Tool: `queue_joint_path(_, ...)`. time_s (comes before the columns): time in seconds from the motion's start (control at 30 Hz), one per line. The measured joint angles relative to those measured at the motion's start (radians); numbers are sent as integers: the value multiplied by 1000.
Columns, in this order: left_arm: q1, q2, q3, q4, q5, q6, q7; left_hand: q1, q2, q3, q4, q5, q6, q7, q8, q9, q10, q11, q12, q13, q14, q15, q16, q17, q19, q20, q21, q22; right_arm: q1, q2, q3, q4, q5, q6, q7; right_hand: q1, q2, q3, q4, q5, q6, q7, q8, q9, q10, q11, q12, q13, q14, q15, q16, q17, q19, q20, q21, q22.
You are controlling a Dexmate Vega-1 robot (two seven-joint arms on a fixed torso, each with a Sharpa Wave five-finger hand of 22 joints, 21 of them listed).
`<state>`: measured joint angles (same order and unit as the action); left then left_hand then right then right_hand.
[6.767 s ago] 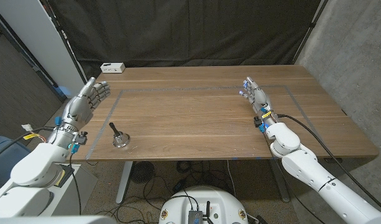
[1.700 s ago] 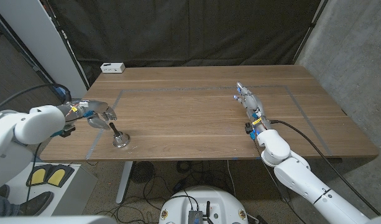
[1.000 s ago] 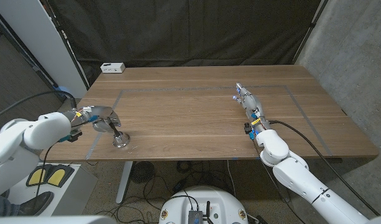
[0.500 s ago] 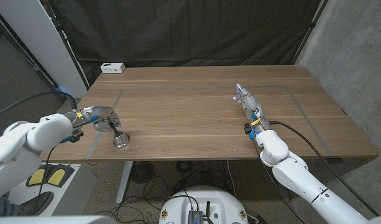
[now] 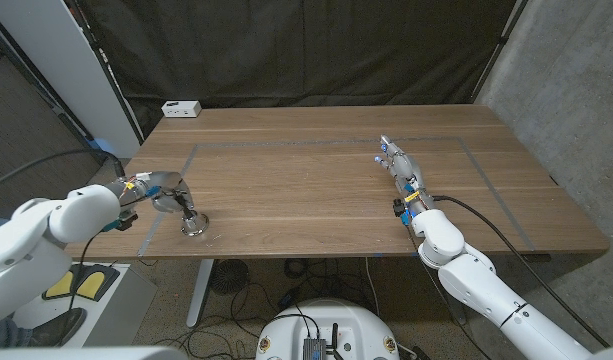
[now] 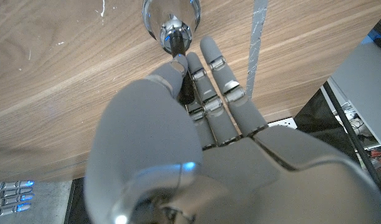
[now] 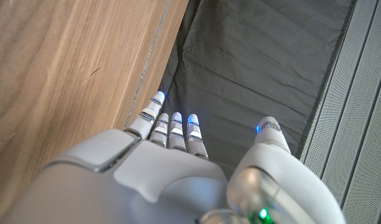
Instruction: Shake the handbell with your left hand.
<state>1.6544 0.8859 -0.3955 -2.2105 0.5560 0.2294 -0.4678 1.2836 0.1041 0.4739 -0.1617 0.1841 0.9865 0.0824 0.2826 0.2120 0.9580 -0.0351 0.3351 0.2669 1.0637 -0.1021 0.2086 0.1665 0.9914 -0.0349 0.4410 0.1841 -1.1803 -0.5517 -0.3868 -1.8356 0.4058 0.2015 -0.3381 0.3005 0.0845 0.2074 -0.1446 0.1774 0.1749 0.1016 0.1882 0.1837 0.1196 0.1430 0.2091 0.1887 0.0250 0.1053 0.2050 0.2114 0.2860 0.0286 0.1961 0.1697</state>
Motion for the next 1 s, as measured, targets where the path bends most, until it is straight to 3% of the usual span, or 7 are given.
queue_joint_path(0.2,2,8,8,-3,-12,19,14,11,1,8,0,-2,2,2,0,4,3,1,7,1,10,4,-1,4,30,2,14,0,-5,-5,3,-1,2,-3,0,0,0,0,0,0,0,0,0,0,0,0,0,0,0,0,0,0,0,0,0,0)
queue_joint_path(0.87,-14,49,28,-1,-69,51,39,2,11,8,1,-7,1,1,0,23,11,8,17,2,33,20,7,13,40,2,26,0,-28,-17,17,-23,9,-9,-7,0,0,0,0,0,0,0,0,0,0,0,0,0,0,0,0,0,0,0,0,0)
queue_joint_path(1.0,-17,56,23,-7,-76,58,40,2,11,12,5,-8,1,1,8,28,12,10,17,2,71,-14,12,19,40,2,26,0,-31,-17,19,-24,9,-9,-10,0,0,0,0,0,0,0,0,0,0,0,0,0,0,0,0,0,0,0,0,0)
